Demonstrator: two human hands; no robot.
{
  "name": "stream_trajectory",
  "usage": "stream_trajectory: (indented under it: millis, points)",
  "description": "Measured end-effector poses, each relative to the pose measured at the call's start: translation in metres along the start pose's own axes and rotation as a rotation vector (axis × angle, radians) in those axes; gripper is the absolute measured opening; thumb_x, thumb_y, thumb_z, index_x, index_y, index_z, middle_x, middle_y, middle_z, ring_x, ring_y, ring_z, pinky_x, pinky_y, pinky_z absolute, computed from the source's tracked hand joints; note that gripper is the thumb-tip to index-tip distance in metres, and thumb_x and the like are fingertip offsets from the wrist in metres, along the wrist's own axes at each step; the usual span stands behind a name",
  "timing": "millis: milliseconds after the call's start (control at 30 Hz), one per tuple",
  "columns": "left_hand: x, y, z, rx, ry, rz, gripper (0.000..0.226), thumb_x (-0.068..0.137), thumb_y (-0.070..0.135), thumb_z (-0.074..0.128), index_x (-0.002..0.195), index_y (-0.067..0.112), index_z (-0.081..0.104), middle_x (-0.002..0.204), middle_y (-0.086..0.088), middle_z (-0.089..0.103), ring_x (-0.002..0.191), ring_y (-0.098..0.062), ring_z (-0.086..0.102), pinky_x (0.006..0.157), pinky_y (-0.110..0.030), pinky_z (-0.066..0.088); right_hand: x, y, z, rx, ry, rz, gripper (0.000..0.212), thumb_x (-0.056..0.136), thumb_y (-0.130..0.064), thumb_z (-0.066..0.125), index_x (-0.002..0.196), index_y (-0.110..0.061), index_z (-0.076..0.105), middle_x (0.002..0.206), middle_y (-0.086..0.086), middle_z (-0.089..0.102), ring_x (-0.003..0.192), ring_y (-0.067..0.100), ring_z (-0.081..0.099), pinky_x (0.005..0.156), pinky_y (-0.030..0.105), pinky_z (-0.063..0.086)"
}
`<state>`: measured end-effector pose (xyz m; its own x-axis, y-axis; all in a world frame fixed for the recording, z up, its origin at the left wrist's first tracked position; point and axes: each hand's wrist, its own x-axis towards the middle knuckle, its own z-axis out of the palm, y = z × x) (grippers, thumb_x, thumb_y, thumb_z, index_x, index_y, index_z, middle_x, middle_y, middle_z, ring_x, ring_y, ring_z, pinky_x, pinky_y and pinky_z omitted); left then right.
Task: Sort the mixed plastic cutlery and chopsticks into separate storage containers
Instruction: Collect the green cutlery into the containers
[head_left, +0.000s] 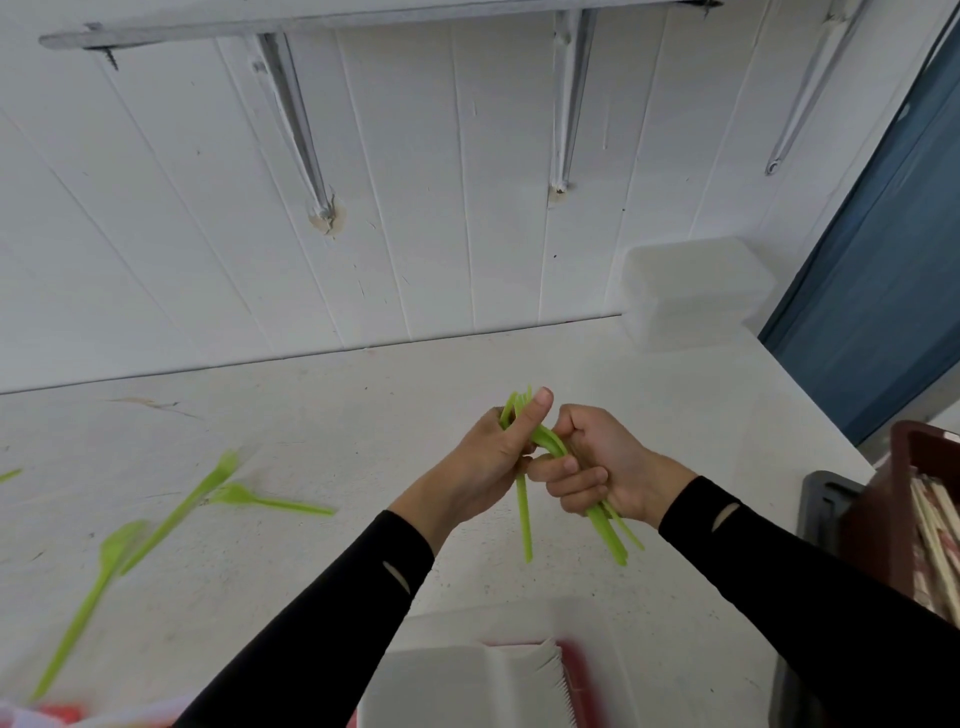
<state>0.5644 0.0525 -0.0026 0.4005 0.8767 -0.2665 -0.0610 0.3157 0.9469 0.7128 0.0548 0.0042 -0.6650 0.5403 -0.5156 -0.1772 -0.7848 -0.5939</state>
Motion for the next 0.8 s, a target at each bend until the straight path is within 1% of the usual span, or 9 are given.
stream_trajectory:
  millis: [100,200,300,367,467,533,600,667,800]
  points:
    - [0.000,-0.003,0.002,-0.005,0.020,-0.062,0.060,0.083,0.063,0.061,0.097,0.005,0.056,0.088,-0.007,0.056,0.094,-0.023,0.055,0.109,-0.039,0.042,0.005,0.005,0.001,-0.033,0.032,-0.026,0.024,0.076,-0.024,0.028,0.086,-0.012,0.046,0.049,0.000,0.034,0.028,0.005,0.020,0.033,0.012,0.015]
    - [0.003,-0.009,-0.001,0.075,0.124,-0.059,0.052,0.091,0.058,0.055,0.110,0.010,0.059,0.094,-0.001,0.063,0.100,-0.024,0.061,0.109,-0.044,0.041,0.005,0.006,0.002,-0.119,0.088,-0.079,0.033,0.079,-0.025,0.028,0.106,-0.015,0.044,0.052,0.003,0.035,0.031,0.008,0.020,0.036,0.014,0.017]
    - [0.001,-0.011,0.000,0.100,0.222,0.000,0.046,0.102,0.045,0.042,0.114,0.003,0.056,0.093,-0.004,0.065,0.093,-0.020,0.064,0.101,-0.039,0.049,0.002,0.005,0.008,-0.416,0.209,-0.136,0.037,0.095,-0.031,0.029,0.123,-0.018,0.048,0.058,0.008,0.041,0.038,0.016,0.033,0.040,0.021,0.032]
    - [0.002,-0.007,-0.002,0.026,0.327,0.028,0.043,0.105,0.038,0.040,0.114,0.000,0.056,0.102,-0.011,0.066,0.096,-0.019,0.065,0.088,-0.028,0.052,0.000,0.006,0.013,-0.629,0.363,-0.214,0.036,0.099,-0.040,0.045,0.131,-0.026,0.048,0.069,0.010,0.056,0.049,0.024,0.053,0.047,0.030,0.046]
    - [-0.001,0.003,-0.014,-0.188,0.449,0.102,0.028,0.104,0.025,0.046,0.100,0.002,0.061,0.091,-0.007,0.067,0.078,-0.017,0.064,0.078,-0.028,0.051,0.000,0.012,0.019,-0.882,0.576,-0.484,0.037,0.093,-0.042,0.064,0.126,-0.027,0.055,0.090,0.004,0.069,0.068,0.018,0.069,0.060,0.029,0.056]
    - [-0.007,0.011,-0.020,-0.379,0.440,0.127,0.019,0.101,0.024,0.053,0.100,0.007,0.060,0.084,-0.004,0.066,0.076,-0.017,0.062,0.074,-0.030,0.052,0.003,0.017,0.031,-0.951,0.604,-0.599,0.022,0.095,-0.033,0.063,0.108,-0.017,0.069,0.085,0.000,0.072,0.069,0.013,0.069,0.065,0.032,0.058]
    - [-0.015,0.017,-0.023,-0.554,0.408,0.146,0.018,0.099,0.029,0.058,0.094,0.011,0.061,0.078,0.000,0.067,0.084,-0.016,0.065,0.080,-0.029,0.054,0.010,0.023,0.048,-0.944,0.595,-0.617,0.019,0.095,-0.027,0.063,0.094,-0.011,0.074,0.081,0.000,0.074,0.070,0.013,0.070,0.070,0.034,0.060]
    - [-0.026,0.024,-0.026,-0.668,0.421,0.177,0.023,0.097,0.033,0.059,0.086,0.013,0.059,0.077,0.002,0.069,0.093,-0.014,0.070,0.098,-0.031,0.050,0.017,0.028,0.067,-0.974,0.612,-0.632,0.023,0.095,-0.030,0.064,0.090,-0.011,0.076,0.080,0.001,0.074,0.071,0.010,0.069,0.072,0.031,0.059]
    - [-0.062,0.031,-0.054,-0.705,0.531,0.216,0.032,0.094,0.044,0.060,0.086,0.016,0.049,0.098,-0.002,0.076,0.100,-0.014,0.071,0.103,-0.040,0.048,0.040,0.037,0.106,-1.136,0.554,-0.523,0.037,0.092,-0.040,0.064,0.066,-0.014,0.068,0.064,0.002,0.064,0.054,0.008,0.054,0.059,0.022,0.042]
